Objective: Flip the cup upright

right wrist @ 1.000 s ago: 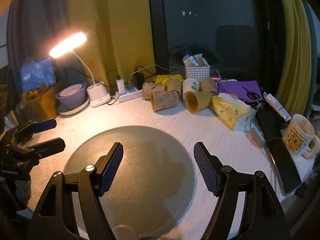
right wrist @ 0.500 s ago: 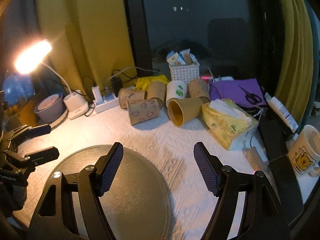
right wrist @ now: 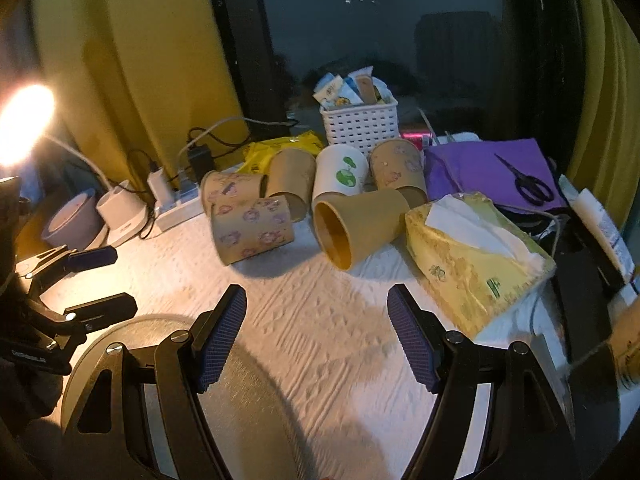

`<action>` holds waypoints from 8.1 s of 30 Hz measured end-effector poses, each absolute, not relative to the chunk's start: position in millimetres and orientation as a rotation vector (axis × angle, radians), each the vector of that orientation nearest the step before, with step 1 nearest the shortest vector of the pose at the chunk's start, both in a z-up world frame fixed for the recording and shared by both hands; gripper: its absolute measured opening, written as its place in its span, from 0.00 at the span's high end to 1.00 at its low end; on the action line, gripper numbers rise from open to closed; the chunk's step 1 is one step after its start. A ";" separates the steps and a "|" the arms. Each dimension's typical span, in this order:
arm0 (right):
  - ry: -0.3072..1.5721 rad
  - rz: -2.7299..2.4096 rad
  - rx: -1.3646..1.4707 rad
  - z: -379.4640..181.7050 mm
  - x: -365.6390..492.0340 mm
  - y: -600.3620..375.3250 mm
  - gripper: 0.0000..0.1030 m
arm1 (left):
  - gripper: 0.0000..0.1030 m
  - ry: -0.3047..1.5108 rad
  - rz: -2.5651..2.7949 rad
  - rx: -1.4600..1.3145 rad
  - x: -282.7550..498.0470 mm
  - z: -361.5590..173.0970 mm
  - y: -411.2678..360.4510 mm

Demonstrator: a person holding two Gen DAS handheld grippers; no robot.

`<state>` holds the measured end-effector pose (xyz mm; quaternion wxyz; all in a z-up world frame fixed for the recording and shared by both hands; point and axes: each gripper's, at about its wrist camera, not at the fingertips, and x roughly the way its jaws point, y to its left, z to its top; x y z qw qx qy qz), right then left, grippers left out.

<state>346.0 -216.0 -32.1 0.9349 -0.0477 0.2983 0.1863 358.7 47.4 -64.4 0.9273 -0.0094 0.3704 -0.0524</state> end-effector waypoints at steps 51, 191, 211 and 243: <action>0.577 0.405 -0.072 -23.2 344.2 -220.2 0.26 | 0.25 0.806 -0.285 0.110 387.0 -73.0 16.0; 0.909 0.696 -0.955 -105.3 230.0 -28.2 0.33 | 0.22 0.773 -0.108 -0.353 127.0 -110.3 113.4; 0.705 0.728 -0.521 -69.3 210.8 -79.8 0.33 | 0.22 0.757 -0.088 -0.279 129.4 -92.4 81.0; 0.602 0.736 -0.298 -67.8 199.5 -142.5 0.33 | 0.22 0.769 -0.075 -0.237 146.2 -82.1 35.2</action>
